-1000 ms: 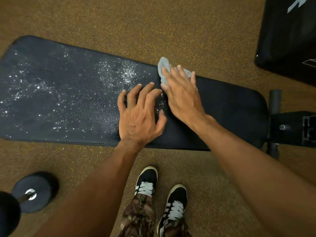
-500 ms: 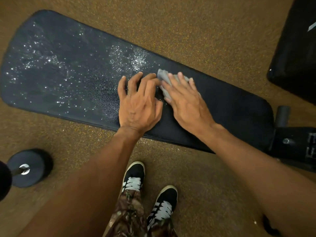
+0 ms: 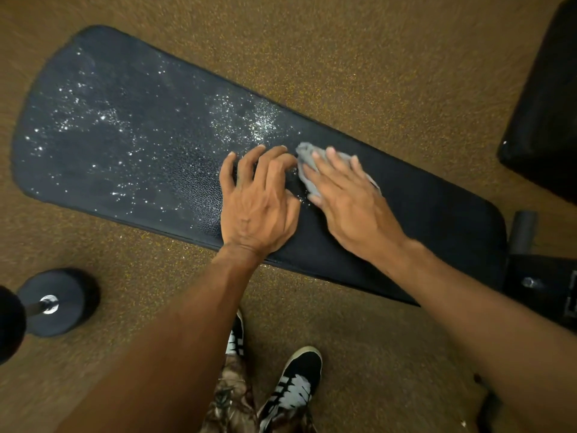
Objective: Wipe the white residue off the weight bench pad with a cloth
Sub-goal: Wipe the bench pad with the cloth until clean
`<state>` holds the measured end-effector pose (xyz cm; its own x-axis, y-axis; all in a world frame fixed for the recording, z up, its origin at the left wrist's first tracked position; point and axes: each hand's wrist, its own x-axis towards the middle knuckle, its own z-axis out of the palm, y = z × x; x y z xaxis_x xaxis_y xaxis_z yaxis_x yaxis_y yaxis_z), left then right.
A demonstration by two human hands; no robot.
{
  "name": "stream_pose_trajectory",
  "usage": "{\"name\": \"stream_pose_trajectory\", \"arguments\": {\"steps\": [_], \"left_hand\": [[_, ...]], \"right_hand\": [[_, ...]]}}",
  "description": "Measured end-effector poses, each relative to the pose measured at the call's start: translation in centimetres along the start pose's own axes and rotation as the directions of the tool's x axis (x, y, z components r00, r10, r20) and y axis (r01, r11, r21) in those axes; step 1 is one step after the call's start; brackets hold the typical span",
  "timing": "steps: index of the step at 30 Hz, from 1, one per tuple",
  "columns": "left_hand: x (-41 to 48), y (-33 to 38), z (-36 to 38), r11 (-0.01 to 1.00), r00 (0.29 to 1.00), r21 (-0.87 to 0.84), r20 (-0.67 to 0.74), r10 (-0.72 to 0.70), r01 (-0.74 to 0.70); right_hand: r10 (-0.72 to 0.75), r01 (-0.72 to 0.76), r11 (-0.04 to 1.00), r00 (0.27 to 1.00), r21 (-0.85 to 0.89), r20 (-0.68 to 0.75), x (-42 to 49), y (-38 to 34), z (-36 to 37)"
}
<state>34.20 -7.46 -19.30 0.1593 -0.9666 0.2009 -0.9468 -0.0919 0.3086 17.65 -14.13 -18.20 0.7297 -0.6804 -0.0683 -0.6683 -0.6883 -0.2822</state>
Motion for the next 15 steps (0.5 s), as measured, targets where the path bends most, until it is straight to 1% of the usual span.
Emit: {"name": "stream_pose_trajectory", "arguments": {"steps": [1, 2, 5, 6, 7, 9, 11, 13, 15], "left_hand": [[0.0, 0.0, 0.0, 1.0, 1.0, 0.004, 0.009, 0.003, -0.003], [0.0, 0.0, 0.0, 1.0, 1.0, 0.007, 0.017, 0.003, -0.003], [0.1, 0.0, 0.1, 1.0, 0.999, 0.011, 0.024, -0.024, 0.024], [0.1, 0.0, 0.1, 0.999, 0.999, 0.013, 0.02, -0.035, 0.034], [0.0, 0.0, 0.1, 0.999, 0.999, 0.013, 0.015, -0.04, 0.04], [0.0, -0.1, 0.2, 0.999, 0.999, 0.01, 0.005, -0.031, 0.031], [0.0, -0.2, 0.3, 1.0, 1.0, -0.018, -0.003, -0.01, 0.01], [0.0, -0.3, 0.3, 0.998, 1.0, -0.064, -0.009, -0.001, 0.0], [0.0, -0.5, 0.2, 0.994, 1.0, -0.11, -0.015, -0.005, 0.004]], "right_hand": [[-0.02, 0.02, 1.0, 1.0, 0.003, 0.024, -0.6, 0.6, -0.6], [-0.001, 0.001, 1.0, 0.999, 0.013, 0.033, -0.7, 1.2, -1.1], [0.22, -0.219, 0.974, 0.975, 0.061, -0.023, 1.6, 2.1, -1.9], [0.27, -0.268, 0.962, 0.962, 0.06, -0.04, 2.9, 1.8, -1.8], [0.284, -0.282, 0.958, 0.958, 0.05, -0.041, 4.0, 1.1, -1.5], [0.258, -0.256, 0.965, 0.965, 0.049, -0.04, 5.2, -0.8, -0.6], [0.191, -0.19, 0.981, 0.98, 0.037, -0.047, 4.0, -1.8, 0.2], [0.092, -0.092, 0.995, 0.996, -0.037, -0.001, 1.4, -1.8, 0.3], [0.031, -0.024, 0.994, 0.998, -0.106, 0.063, -0.7, -0.8, -0.2]]}}
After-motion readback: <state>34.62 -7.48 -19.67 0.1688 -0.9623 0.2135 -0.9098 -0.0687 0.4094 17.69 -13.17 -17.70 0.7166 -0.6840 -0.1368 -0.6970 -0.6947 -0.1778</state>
